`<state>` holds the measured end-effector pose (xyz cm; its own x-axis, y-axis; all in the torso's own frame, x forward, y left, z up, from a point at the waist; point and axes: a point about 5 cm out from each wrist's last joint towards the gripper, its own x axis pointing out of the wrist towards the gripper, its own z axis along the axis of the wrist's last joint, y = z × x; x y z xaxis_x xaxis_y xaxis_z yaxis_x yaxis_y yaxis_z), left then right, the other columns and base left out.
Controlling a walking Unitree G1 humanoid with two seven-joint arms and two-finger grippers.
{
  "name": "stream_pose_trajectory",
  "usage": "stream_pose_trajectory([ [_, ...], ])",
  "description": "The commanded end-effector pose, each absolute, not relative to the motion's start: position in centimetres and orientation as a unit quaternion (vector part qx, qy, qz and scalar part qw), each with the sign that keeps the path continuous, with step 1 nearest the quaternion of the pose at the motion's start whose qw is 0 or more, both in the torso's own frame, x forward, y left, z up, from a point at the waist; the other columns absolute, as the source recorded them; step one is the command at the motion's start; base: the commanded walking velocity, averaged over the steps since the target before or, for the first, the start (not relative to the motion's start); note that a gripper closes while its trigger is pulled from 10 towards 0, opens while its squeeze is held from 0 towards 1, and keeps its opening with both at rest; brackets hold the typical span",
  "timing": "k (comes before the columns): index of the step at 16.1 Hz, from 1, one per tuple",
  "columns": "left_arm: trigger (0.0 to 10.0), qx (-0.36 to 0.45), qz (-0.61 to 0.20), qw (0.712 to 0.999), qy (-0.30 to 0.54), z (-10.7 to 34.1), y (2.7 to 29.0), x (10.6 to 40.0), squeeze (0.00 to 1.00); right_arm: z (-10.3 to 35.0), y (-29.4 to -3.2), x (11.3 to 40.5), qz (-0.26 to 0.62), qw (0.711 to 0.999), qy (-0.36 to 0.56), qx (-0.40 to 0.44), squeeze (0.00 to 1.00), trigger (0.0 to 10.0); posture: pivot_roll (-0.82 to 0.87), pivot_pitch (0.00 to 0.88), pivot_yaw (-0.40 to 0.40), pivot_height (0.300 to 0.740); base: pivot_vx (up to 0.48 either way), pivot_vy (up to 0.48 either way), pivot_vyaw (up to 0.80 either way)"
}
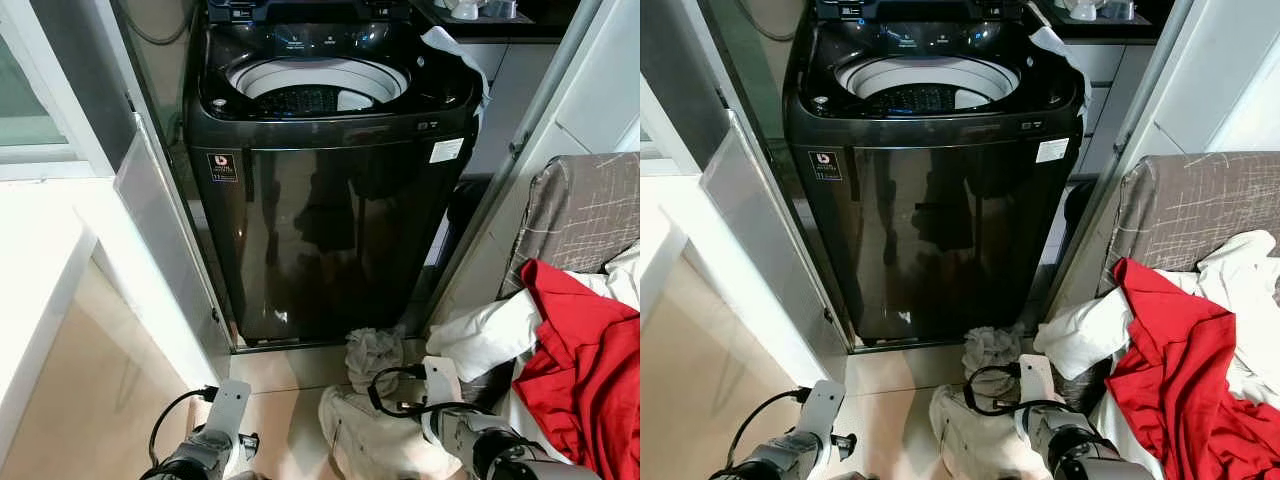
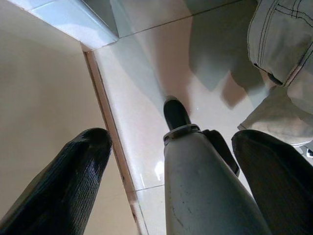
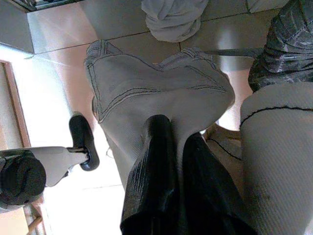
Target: Clothes washing
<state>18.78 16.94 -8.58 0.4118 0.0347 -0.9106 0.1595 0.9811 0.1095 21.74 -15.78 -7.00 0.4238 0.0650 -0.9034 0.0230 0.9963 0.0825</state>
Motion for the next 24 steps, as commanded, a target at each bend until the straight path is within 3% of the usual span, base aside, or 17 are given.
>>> stream_pose_trajectory([
  [1, 10.0, 0.094, -0.044, 0.834, 0.543, -8.69, 16.76, 18.58, 0.0, -6.7, -16.0, 22.23, 0.016, 0.849, 0.527, 0.031, 0.0, 10.0, -0.13, 0.0, -0.025, 0.74, 0.0, 0.0, 0.0],
  [24, 10.0, 0.084, -0.037, 0.835, 0.543, -8.74, 16.95, 18.43, 0.0, -6.74, -15.54, 22.19, 0.029, 0.85, 0.526, 0.029, 0.0, 10.0, -0.1, 0.0, -0.03, 0.74, 0.0, 0.0, 0.0],
])
